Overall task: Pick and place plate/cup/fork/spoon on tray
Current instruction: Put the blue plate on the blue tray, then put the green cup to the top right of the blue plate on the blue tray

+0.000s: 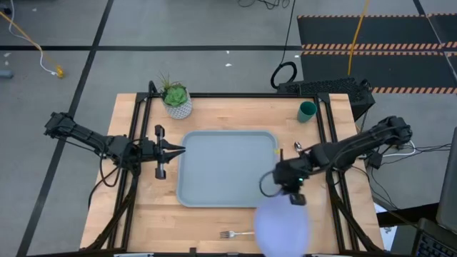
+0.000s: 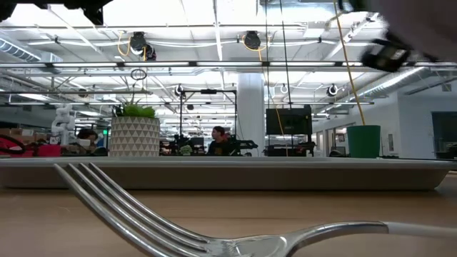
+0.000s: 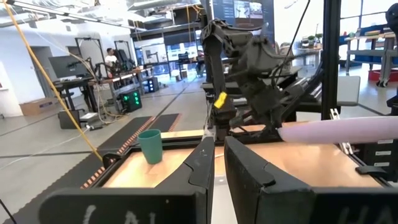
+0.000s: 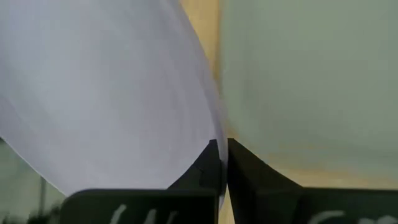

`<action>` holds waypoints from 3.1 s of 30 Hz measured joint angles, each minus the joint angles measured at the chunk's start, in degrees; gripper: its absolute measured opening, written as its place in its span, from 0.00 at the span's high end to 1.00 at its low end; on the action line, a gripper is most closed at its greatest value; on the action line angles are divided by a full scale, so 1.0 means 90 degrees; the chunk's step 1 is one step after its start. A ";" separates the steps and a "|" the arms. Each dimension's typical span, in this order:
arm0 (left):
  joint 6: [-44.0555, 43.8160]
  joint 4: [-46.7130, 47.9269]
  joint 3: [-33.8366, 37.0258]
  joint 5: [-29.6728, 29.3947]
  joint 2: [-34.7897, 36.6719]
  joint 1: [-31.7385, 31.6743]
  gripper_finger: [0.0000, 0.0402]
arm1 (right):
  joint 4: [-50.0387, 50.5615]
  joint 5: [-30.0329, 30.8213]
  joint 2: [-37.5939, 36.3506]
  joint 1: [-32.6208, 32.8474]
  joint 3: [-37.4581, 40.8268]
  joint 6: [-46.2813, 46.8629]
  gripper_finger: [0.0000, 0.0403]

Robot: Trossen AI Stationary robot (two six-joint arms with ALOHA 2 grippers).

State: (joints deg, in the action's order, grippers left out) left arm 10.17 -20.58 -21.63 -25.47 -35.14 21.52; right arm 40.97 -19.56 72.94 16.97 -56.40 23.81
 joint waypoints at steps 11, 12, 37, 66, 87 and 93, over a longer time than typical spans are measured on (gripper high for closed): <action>0.0081 -0.0058 0.0000 -0.0002 0.0002 0.0001 0.90 | -0.0493 -0.0018 0.1726 -0.1455 -0.1691 -0.0333 1.00; 0.0105 -0.0056 0.0000 -0.0002 0.0002 0.0001 0.90 | -0.0489 -0.0100 0.1887 -0.1589 -0.1861 -0.0461 1.00; 0.0190 -0.0051 0.0000 -0.0009 0.0000 0.0000 0.90 | 0.0438 -0.0424 0.4615 -0.3693 -0.4070 -0.2581 1.00; 0.0120 0.0023 0.0000 -0.0015 0.0002 0.0000 0.90 | 0.0256 0.0356 0.4794 -0.3709 -0.4063 -0.2772 0.85; 0.0025 0.0172 0.0000 -0.0019 0.0000 0.0002 0.90 | 0.0415 0.0702 0.4298 -0.3553 -0.4061 -0.3898 0.85; 0.0018 0.0178 0.0000 -0.0022 0.0002 0.0000 0.90 | 0.0769 0.2007 0.3695 -0.3082 -0.4061 -0.4711 0.85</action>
State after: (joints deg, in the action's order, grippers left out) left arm 10.33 -18.98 -21.63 -25.67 -35.11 21.52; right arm 47.89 -1.49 106.19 -10.76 -92.95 -18.59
